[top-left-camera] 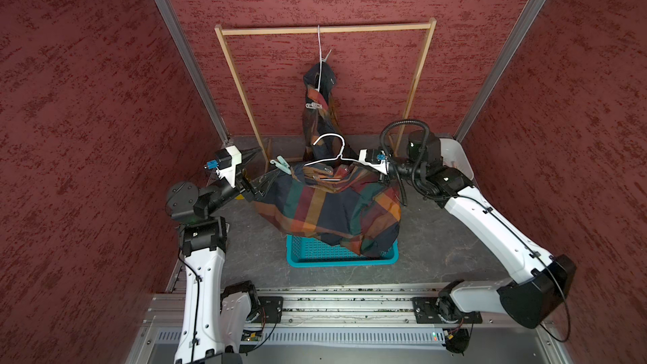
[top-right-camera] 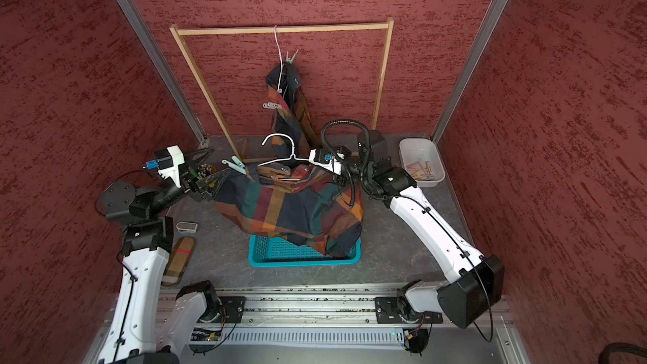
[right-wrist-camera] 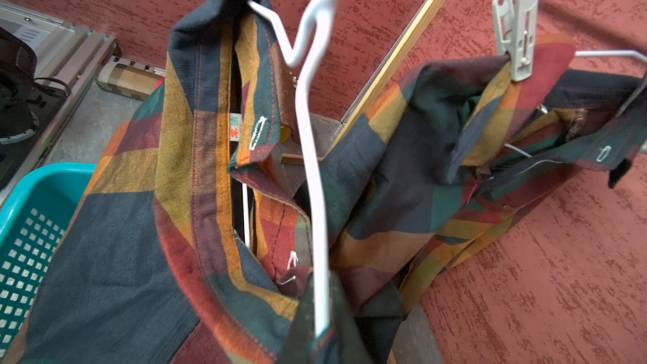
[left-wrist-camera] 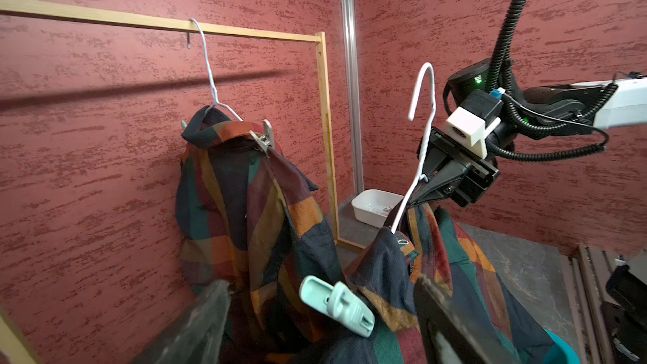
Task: Remove the clothespins securing long-sleeve shirts to the hanger
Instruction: Remove the clamp from the hanger.
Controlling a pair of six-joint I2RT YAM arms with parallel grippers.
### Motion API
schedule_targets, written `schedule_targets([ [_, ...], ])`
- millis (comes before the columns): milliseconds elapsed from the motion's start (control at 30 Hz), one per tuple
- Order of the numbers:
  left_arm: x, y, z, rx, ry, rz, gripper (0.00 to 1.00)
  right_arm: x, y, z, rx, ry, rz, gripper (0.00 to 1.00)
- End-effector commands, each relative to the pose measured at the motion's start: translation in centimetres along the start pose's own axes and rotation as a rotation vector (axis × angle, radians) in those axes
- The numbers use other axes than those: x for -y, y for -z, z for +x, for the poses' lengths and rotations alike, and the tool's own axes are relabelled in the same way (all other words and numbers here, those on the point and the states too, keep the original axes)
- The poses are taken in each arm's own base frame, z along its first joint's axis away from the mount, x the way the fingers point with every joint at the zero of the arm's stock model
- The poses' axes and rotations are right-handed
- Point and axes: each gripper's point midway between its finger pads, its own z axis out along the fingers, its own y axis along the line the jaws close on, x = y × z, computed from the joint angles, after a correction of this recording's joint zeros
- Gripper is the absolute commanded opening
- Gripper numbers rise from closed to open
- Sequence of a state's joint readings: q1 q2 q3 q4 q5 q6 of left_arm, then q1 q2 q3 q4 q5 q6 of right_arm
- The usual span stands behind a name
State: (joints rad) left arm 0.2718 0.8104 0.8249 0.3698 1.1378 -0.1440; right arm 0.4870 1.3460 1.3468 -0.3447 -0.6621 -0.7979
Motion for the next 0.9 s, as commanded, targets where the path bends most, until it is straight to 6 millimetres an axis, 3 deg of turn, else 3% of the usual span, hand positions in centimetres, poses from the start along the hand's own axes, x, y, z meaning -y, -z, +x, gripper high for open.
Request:
schedule_targets([
  [0,1.7,0.2,-0.5,0.006,-0.035,0.08,0.84,-0.7,0.8,-1.3,0.052,0.018,-0.033,0.0],
  [333,2.1,-0.8,1.1,-0.059,-0.014,0.17,0.78,-1.0,0.9,-1.9,0.085,0.024,-0.056,0.0],
  [533,2.0,-1.2,1.0,-0.066,-0.008,0.186,0.76,-1.2,1.2,-2.6,0.112,0.039,-0.065,0.0],
  [733,2.4,-1.5,1.4,-0.086,0.01,0.228,0.66,-1.3,1.4,-3.1,0.129,0.051,-0.06,0.0],
  [867,2.7,-1.6,1.8,-0.099,0.02,0.25,0.65,-1.3,1.5,-3.3,0.136,0.056,-0.058,0.0],
])
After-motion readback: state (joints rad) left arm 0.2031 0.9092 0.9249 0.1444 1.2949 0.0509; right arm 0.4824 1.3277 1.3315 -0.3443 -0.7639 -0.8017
